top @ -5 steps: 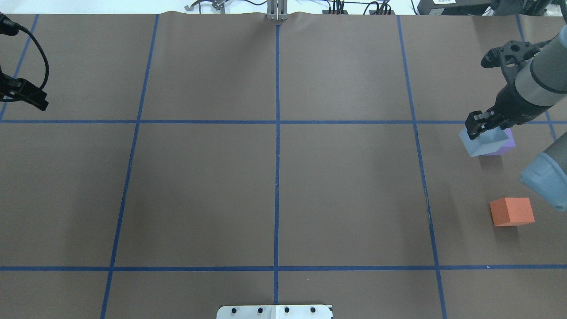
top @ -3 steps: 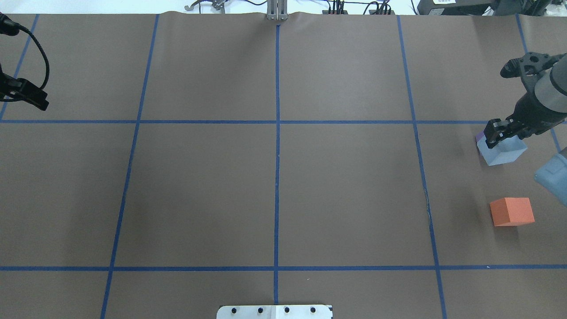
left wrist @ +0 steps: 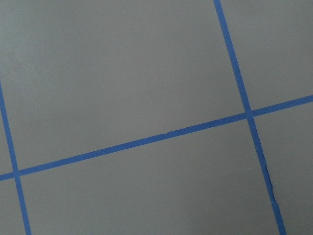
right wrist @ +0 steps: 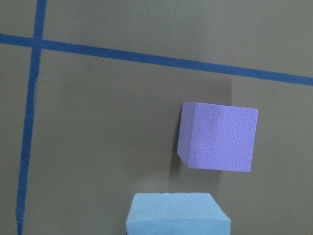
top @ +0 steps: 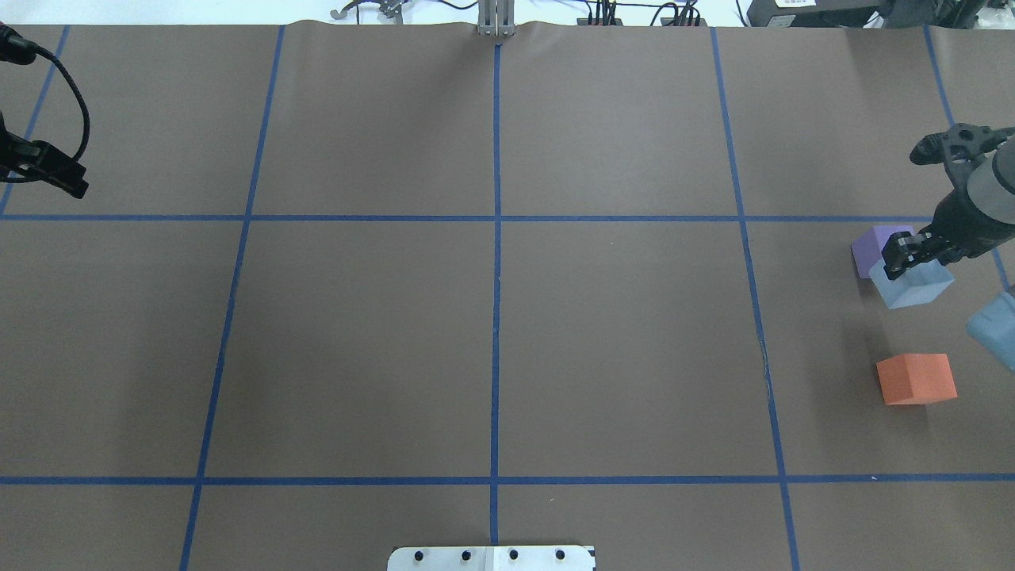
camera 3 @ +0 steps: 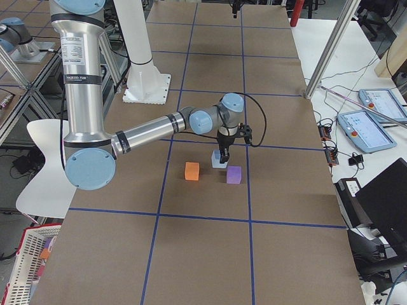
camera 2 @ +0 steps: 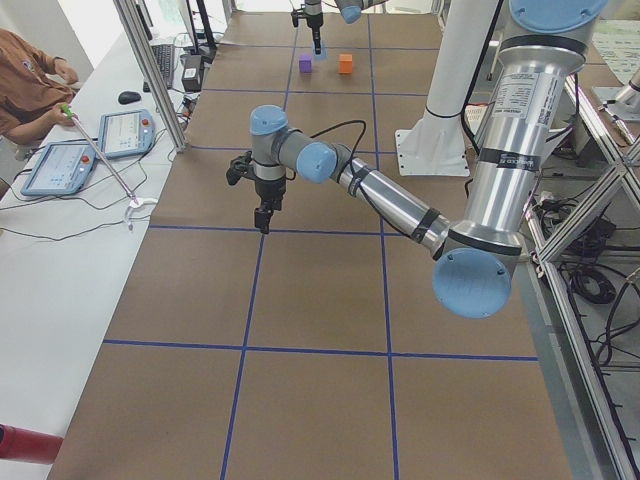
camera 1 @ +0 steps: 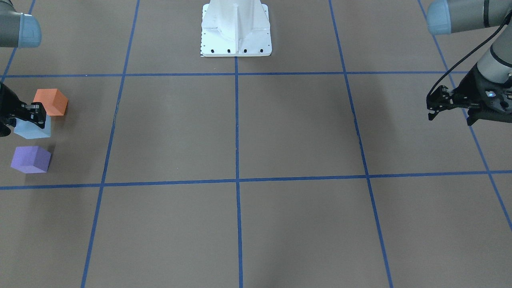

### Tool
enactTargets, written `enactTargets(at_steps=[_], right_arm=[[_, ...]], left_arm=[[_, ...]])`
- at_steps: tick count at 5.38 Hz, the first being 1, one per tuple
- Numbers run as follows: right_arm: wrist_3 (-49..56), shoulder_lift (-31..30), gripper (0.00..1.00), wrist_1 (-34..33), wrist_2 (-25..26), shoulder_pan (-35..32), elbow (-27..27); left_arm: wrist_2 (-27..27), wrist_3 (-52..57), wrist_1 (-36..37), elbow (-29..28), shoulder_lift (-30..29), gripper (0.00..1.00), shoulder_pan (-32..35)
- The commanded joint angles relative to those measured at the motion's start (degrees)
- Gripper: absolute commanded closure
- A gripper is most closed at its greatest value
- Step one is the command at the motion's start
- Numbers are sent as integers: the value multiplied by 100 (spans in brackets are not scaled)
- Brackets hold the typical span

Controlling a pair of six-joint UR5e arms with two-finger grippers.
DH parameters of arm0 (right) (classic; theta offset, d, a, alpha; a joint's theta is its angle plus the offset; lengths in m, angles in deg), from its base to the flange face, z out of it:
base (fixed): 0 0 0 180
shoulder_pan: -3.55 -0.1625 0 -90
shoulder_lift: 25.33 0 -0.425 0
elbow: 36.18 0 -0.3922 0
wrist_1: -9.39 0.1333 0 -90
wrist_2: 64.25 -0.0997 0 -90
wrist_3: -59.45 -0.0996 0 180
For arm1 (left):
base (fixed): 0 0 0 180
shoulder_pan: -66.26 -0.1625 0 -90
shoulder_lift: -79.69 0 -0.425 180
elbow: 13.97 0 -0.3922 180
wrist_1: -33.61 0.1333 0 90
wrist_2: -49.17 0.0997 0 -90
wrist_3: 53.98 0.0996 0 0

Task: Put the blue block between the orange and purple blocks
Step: 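Lower the light blue cube between the purple and orange cubes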

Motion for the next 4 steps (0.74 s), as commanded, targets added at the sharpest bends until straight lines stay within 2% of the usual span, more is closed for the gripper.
enactTargets(at_steps=[1, 4], right_arm=[[-16, -311, 100, 248, -84, 0, -52], [-34, -209, 100, 370, -103, 26, -279]], left_arm=[[0, 0, 0, 0, 0, 0, -14], [9, 0, 0, 0, 0, 0, -14]])
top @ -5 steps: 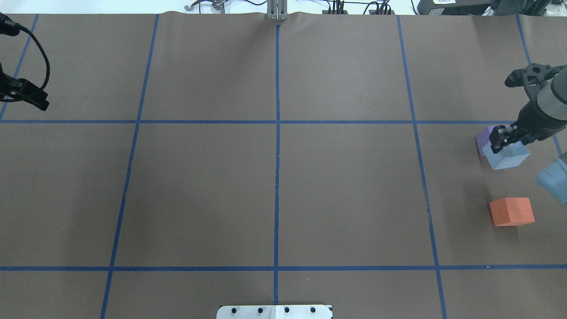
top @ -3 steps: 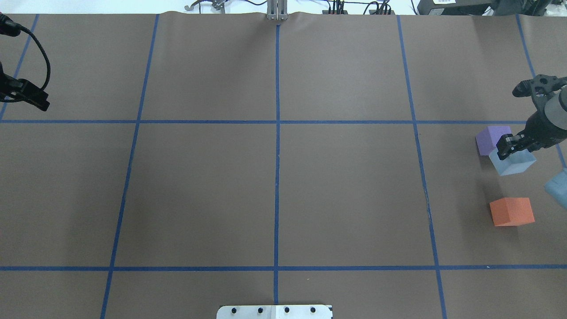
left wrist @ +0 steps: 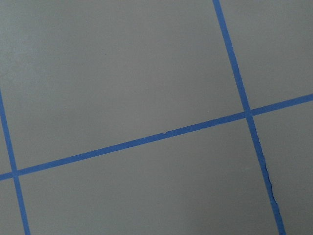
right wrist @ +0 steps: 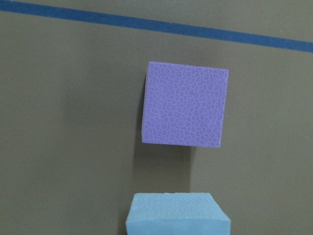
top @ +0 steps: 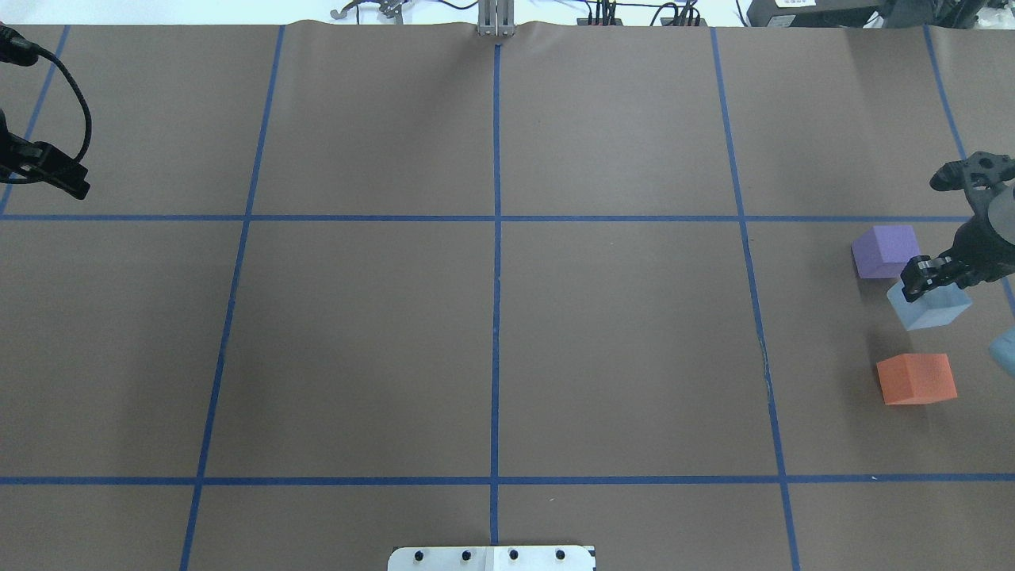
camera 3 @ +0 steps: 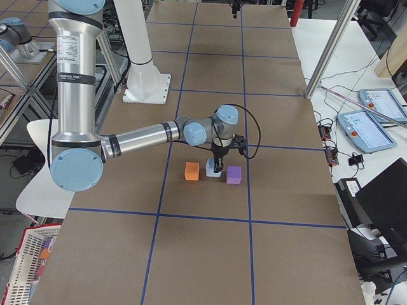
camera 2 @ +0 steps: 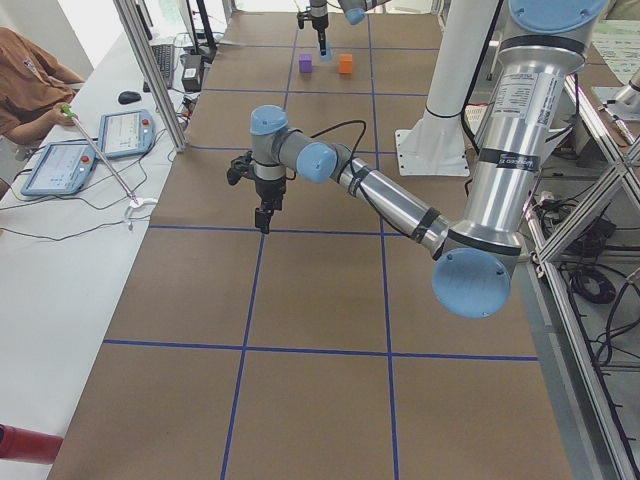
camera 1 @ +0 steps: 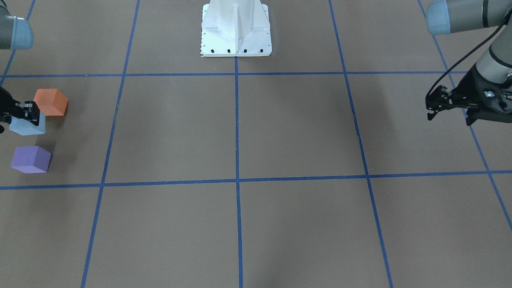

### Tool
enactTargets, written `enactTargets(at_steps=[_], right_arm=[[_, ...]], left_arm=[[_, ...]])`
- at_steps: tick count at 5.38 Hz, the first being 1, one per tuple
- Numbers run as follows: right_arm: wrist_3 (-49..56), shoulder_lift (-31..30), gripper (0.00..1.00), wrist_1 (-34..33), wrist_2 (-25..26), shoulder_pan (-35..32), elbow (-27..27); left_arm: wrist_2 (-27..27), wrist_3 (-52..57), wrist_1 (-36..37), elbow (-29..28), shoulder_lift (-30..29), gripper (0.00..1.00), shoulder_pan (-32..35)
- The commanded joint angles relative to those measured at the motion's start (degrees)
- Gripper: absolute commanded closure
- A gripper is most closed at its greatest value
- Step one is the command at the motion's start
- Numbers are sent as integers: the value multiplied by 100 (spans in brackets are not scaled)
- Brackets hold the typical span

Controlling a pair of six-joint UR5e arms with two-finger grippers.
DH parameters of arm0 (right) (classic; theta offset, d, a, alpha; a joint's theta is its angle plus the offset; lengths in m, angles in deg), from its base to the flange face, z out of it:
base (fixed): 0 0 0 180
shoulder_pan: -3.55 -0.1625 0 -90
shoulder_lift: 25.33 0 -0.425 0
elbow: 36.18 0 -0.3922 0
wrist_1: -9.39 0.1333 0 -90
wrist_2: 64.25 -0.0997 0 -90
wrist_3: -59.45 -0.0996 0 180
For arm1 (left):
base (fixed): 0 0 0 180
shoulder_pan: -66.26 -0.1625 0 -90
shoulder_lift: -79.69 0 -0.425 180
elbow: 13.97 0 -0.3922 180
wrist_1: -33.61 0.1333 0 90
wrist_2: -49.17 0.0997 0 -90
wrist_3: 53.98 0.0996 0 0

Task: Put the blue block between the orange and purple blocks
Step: 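Lower the light blue cube between the purple and orange cubes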

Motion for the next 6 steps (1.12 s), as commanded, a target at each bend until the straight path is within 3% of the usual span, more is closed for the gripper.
enactTargets(at_steps=[1, 6], right_arm=[[-62, 103, 100, 532, -2, 8, -447], [-159, 200, 100, 704, -11, 341, -564]], left_arm=[[2, 0, 0, 0, -5, 0, -1], [46, 0, -9, -53, -14, 0, -18]])
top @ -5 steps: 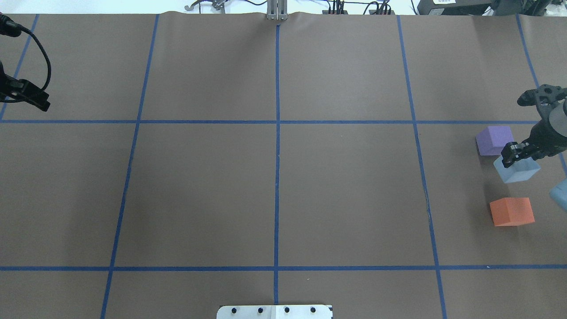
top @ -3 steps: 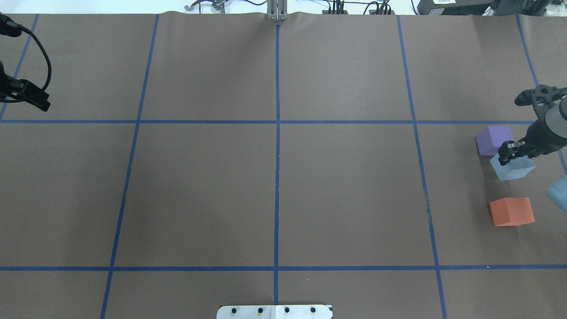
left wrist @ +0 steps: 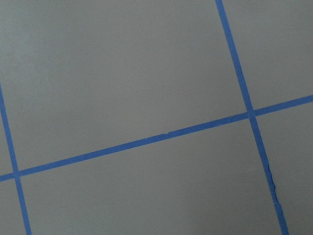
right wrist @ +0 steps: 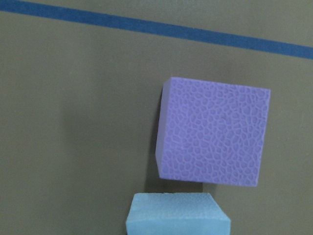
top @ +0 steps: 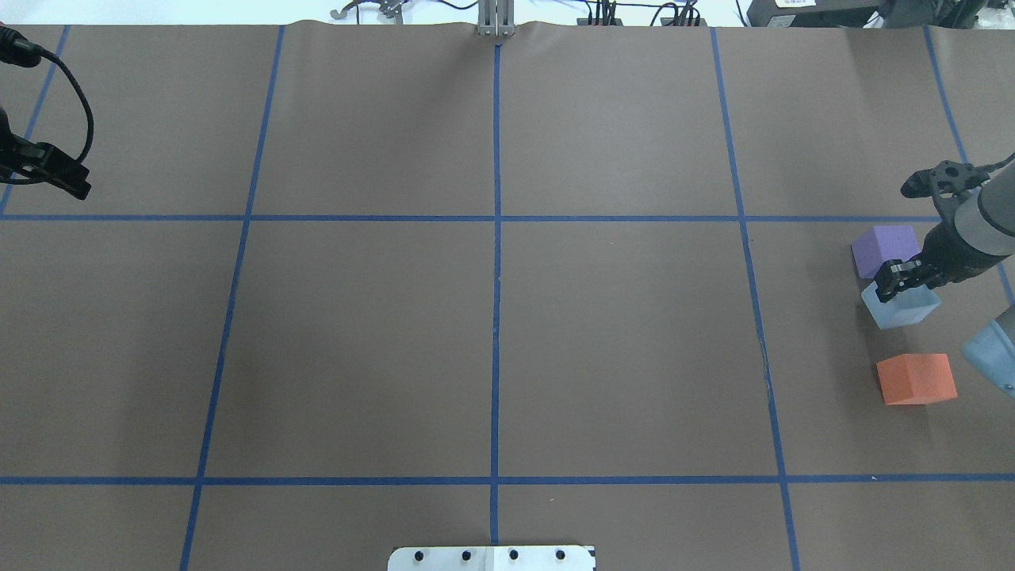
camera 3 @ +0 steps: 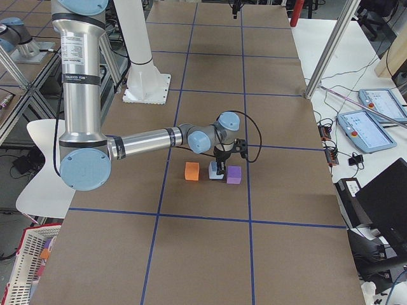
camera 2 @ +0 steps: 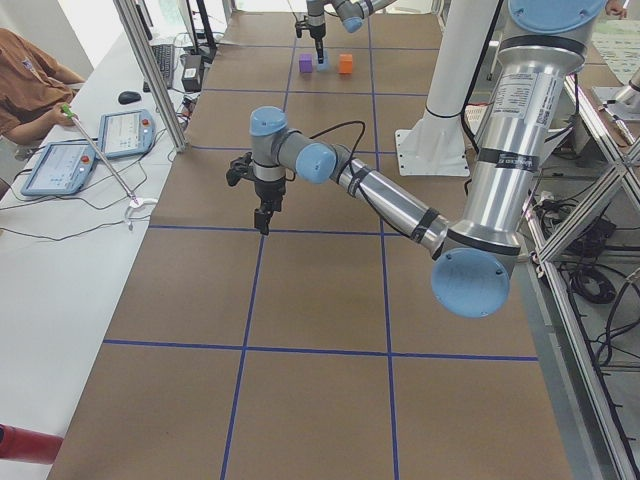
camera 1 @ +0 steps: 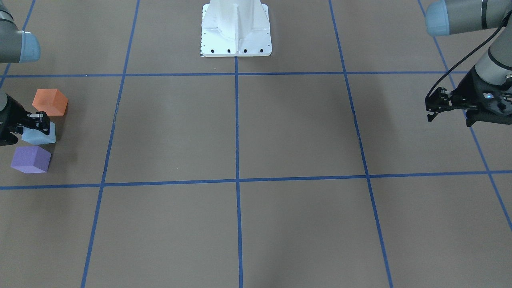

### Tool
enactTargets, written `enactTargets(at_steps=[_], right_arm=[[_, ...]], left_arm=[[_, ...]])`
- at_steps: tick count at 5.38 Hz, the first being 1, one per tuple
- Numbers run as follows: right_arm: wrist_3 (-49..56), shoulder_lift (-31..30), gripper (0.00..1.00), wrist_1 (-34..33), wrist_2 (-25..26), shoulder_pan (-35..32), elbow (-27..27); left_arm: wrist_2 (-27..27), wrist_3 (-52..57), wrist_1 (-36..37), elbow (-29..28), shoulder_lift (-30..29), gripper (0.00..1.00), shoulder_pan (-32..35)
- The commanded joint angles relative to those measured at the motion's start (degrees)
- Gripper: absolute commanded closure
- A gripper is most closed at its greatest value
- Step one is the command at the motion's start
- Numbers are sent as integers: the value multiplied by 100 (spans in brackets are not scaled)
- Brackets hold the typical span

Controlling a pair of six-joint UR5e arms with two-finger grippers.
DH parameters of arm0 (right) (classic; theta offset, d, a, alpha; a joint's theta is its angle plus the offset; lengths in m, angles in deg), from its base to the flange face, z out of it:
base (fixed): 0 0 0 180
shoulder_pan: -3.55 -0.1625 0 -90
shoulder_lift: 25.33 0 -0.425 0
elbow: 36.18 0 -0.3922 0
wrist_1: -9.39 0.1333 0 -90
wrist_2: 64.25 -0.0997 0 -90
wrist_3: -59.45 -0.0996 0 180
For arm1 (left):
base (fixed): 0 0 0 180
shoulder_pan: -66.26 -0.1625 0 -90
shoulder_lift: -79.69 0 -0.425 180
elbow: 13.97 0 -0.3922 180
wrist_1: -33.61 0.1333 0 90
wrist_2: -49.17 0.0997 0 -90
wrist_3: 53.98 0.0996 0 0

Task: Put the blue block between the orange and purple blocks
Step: 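Lower the light blue cube between the purple and orange cubes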

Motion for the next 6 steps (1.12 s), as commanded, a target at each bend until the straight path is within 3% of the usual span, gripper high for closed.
enactTargets(at_steps=[1, 3, 4, 6], right_arm=[[0, 9, 100, 1, 7, 88, -8], [0, -43, 100, 1, 7, 80, 1], [0, -52, 94, 1, 7, 80, -7], [8, -61, 18, 1, 7, 80, -16]], left_arm=[[3, 0, 0, 4, -9, 0, 0], [12, 0, 0, -14, -26, 0, 0], [12, 0, 0, -14, -26, 0, 0], [12, 0, 0, -23, -26, 0, -9]])
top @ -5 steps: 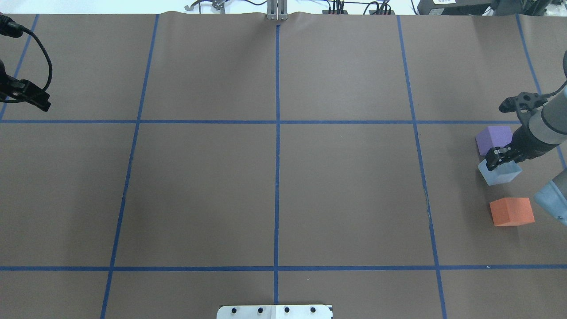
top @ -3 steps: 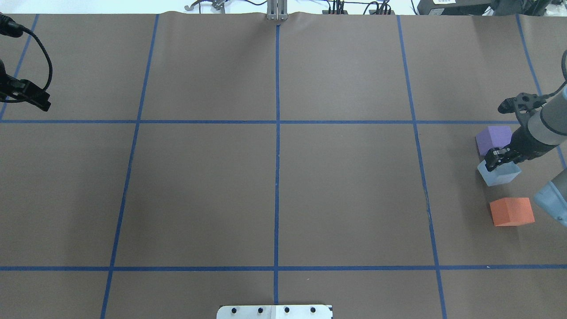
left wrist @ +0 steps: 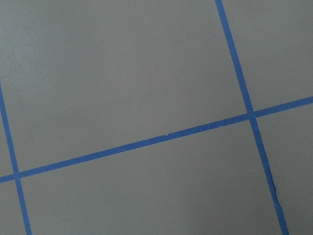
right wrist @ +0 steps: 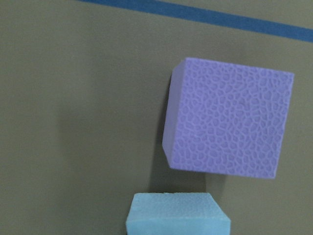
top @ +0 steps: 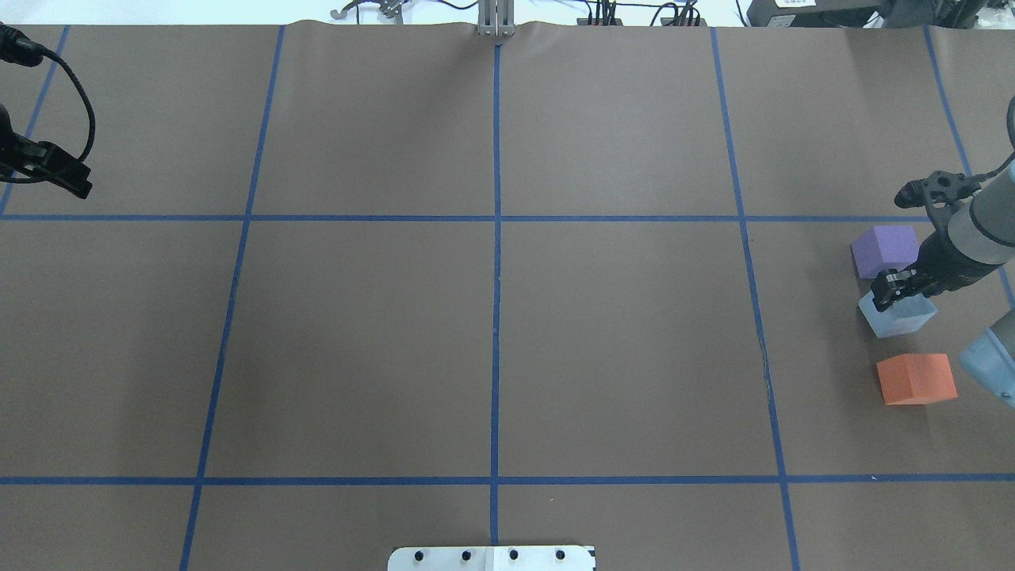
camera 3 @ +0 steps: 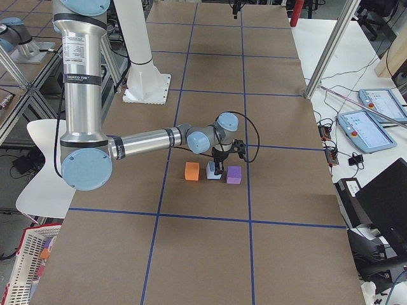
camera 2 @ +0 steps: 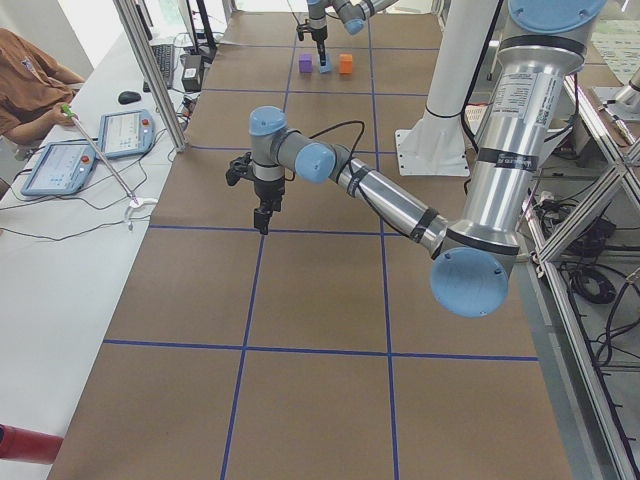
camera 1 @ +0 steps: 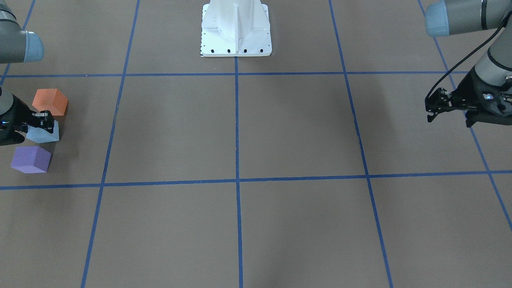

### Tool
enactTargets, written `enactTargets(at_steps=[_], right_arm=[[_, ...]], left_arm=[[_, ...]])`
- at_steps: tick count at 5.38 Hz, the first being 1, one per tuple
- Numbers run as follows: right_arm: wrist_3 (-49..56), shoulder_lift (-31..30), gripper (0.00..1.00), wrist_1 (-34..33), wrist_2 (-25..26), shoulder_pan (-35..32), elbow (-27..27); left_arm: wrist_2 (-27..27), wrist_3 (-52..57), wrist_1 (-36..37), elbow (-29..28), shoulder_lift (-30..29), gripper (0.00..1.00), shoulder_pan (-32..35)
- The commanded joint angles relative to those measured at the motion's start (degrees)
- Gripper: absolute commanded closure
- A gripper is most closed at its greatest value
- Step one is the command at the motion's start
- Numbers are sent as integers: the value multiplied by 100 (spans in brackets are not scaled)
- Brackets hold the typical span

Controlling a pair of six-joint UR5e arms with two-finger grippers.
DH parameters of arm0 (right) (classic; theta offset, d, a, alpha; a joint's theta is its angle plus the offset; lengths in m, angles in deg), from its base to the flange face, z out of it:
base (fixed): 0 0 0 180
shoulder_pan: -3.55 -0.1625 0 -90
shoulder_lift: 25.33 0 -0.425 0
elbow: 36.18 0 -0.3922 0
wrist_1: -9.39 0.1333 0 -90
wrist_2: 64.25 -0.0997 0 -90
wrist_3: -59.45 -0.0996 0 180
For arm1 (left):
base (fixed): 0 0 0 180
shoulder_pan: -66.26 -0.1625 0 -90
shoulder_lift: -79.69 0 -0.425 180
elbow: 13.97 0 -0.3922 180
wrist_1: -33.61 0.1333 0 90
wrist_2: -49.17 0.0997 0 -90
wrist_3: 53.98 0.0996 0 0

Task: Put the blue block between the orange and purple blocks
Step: 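Open the right gripper and raise it away from the cubes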

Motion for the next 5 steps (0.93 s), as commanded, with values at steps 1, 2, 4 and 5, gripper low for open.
enactTargets(at_steps=[1, 2, 4, 5], right_arm=[[10, -4, 0, 0, 0, -9, 14], [10, 49, 0, -9, -17, -26, 67], [10, -29, 0, -62, -18, -568, 573], [62, 5, 0, -53, -61, -1059, 603]], left_arm=[[0, 0, 0, -3, -13, 0, -2], [0, 0, 0, 6, -21, 0, -2], [0, 35, 9, 24, -4, 0, 68], [-26, 740, 70, 6, 22, 0, 390]])
